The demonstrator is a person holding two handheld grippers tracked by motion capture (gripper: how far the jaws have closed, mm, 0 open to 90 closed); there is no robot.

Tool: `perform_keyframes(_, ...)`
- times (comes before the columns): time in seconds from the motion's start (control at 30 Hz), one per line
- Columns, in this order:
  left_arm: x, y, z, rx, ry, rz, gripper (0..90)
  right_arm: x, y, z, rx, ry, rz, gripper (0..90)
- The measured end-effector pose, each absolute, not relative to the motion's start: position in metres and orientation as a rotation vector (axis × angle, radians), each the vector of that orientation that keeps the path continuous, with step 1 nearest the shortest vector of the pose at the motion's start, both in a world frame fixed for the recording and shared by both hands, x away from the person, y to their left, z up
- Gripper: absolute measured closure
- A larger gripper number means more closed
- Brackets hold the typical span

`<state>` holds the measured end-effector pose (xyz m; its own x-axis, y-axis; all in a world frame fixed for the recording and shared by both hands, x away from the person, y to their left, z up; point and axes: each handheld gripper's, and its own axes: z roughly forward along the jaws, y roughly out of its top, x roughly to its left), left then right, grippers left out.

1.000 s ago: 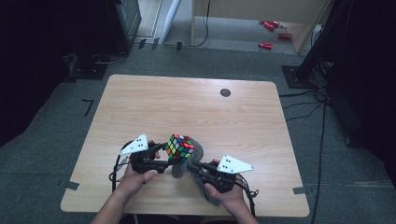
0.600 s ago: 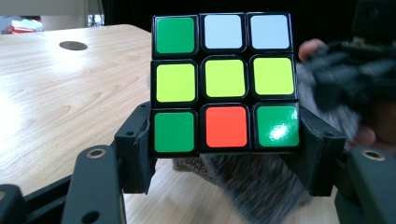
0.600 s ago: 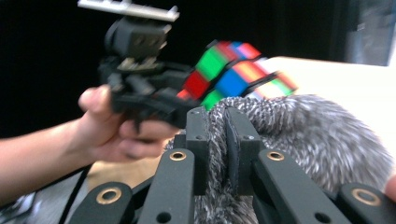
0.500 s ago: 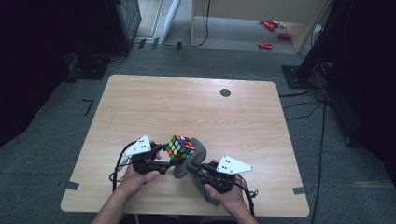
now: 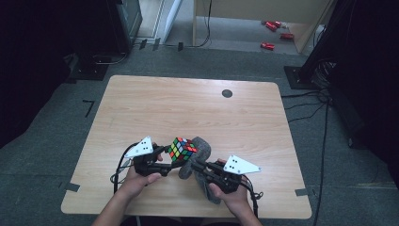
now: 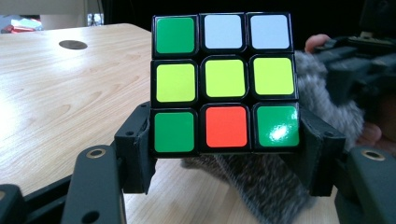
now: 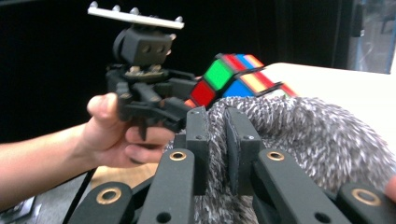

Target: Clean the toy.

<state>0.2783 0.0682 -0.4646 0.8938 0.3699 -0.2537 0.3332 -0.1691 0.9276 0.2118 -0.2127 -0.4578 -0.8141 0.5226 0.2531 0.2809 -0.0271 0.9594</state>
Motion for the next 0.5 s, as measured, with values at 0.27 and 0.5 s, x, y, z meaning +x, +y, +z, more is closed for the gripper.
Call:
perform_keyframes(0.27, 0.276, 0.063, -0.467, 1.785, 0.520, 0.015, 34.9, 0.214, -0.226, -0.449, 0.886, 1.980, 1.965, 81.7)
perform_keyframes(0.5, 0.278, 0.065, -0.467, 1.777, 0.538, 0.018, 34.8, 0.213, -0.221, -0.455, 0.898, 1.994, 1.973, 81.7)
